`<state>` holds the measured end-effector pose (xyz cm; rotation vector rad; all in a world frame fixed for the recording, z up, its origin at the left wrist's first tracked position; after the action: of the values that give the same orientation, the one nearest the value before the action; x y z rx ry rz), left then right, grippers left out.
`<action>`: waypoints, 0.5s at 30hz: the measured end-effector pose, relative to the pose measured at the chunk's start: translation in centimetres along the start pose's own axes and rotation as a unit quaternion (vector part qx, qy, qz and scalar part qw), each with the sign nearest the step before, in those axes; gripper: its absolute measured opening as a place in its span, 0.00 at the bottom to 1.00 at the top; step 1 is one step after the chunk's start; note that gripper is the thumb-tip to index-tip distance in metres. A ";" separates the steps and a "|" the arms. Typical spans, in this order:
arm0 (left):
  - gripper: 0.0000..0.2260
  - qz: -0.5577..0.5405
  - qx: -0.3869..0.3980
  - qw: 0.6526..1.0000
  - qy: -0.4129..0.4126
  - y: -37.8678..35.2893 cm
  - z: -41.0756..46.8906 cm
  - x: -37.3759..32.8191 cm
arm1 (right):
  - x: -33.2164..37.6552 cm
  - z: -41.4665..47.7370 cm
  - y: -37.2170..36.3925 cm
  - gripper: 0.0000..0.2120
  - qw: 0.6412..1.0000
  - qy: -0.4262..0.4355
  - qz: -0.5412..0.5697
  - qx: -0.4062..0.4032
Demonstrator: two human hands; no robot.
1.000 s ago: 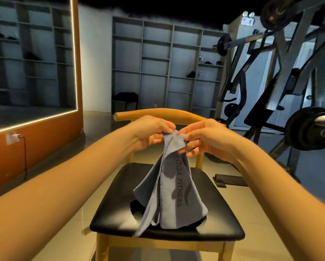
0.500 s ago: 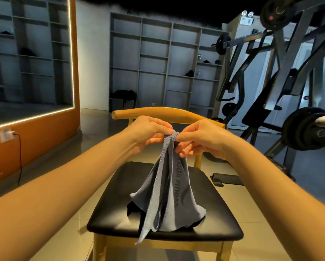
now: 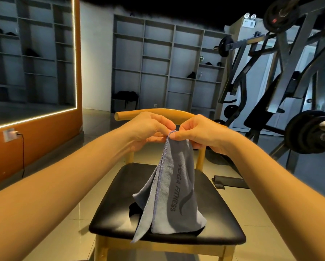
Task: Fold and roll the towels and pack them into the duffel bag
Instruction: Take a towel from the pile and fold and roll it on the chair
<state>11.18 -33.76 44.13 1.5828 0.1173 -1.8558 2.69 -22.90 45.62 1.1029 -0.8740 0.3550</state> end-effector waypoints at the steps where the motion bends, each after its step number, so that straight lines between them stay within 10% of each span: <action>1: 0.05 0.006 0.001 1.000 -0.005 0.1 0.0 -0.2 | 0.0 0.0 0.2 0.15 1.000 0.003 0.002 -0.008; 15: 0.08 0.086 -0.063 0.986 -0.127 0.2 -0.8 -2.6 | -0.5 -0.1 1.1 0.13 0.999 0.018 0.000 -0.047</action>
<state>12.01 -32.44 46.33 1.2203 -0.0161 -1.8577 1.71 -22.23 45.93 1.0067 -0.8507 0.3301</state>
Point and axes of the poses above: each hand's wrist, its own z-axis towards the middle knuckle, its own y-axis out of the back of the hand, x = y × z, the point moved 8 cm from there along z, towards the middle knuckle, and after that the axes turned 9 degrees about z, right-handed, at the moved point
